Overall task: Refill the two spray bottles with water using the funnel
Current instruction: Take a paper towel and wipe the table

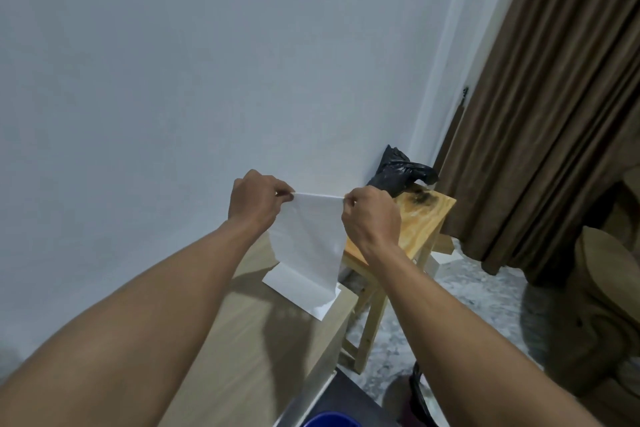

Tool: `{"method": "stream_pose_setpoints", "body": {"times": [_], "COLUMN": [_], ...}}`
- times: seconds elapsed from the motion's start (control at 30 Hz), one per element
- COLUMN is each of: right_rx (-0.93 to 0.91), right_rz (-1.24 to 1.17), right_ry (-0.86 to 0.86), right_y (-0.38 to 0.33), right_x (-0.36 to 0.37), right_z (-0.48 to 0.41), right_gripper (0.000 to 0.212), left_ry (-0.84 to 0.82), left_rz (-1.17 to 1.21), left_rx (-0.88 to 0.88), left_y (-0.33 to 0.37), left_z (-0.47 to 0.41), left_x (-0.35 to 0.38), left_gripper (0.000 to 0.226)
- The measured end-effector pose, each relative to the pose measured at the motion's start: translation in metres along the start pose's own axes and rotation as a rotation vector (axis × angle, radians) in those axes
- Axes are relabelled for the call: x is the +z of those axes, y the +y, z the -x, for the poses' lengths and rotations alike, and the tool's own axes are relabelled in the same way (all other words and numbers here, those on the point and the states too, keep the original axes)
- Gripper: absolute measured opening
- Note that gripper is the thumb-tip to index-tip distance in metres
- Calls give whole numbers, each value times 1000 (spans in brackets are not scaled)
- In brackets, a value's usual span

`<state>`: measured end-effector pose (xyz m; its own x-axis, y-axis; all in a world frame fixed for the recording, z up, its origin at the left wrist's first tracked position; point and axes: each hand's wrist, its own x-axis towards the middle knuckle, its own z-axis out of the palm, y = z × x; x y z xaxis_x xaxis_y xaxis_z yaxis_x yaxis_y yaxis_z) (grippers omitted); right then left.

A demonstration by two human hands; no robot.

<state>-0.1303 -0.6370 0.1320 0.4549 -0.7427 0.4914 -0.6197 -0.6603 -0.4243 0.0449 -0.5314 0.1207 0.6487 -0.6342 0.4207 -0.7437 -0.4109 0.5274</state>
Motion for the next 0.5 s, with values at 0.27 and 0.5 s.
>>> {"method": "stream_pose_setpoints", "body": {"times": [0.27,0.5], "right_rx": [47,79], "right_rz": [-53,-70], "right_ry": [-49,-98], "right_y": [20,39], "right_x": [20,49], "right_z": [12,10], "right_gripper": [26,25], "left_ry": [-12,-85], "left_rz": [-36,-35], "left_rx": [25,-6], "left_y": [-3,-14], "left_z": [9,3], "left_x": [21,48], "left_gripper": [11,15]}}
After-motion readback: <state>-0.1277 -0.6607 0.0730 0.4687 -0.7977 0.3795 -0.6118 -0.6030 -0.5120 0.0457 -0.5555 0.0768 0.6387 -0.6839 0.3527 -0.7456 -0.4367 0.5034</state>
